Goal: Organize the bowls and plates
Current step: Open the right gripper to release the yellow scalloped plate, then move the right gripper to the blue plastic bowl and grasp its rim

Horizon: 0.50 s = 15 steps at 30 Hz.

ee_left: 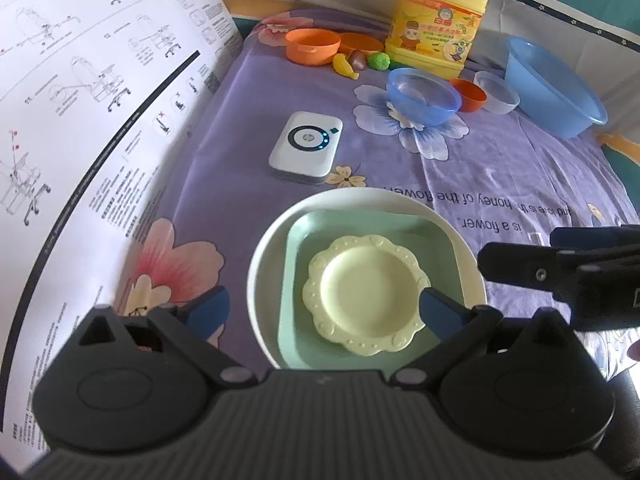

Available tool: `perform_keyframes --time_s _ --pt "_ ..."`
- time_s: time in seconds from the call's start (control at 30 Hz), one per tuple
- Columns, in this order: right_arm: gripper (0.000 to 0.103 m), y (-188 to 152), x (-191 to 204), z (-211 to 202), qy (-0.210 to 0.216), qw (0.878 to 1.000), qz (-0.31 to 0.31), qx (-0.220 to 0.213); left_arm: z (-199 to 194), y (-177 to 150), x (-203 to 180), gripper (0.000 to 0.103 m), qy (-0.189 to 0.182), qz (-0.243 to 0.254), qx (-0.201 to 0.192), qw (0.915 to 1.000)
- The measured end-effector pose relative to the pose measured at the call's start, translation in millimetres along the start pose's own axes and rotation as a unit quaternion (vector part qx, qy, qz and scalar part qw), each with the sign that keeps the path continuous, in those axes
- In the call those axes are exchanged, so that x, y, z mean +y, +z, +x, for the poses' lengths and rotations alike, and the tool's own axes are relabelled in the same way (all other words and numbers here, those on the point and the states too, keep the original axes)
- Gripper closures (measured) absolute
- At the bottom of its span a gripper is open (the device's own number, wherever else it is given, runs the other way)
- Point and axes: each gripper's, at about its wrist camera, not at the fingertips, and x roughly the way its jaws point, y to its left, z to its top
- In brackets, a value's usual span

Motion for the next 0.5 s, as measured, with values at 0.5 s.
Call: perform_keyframes --time_s 0.5 --pt "0.000 15 -62 0 -0.038 0.997 0.073 -0.003 17 40 -22 0.000 0.010 0.016 -0.005 0.9998"
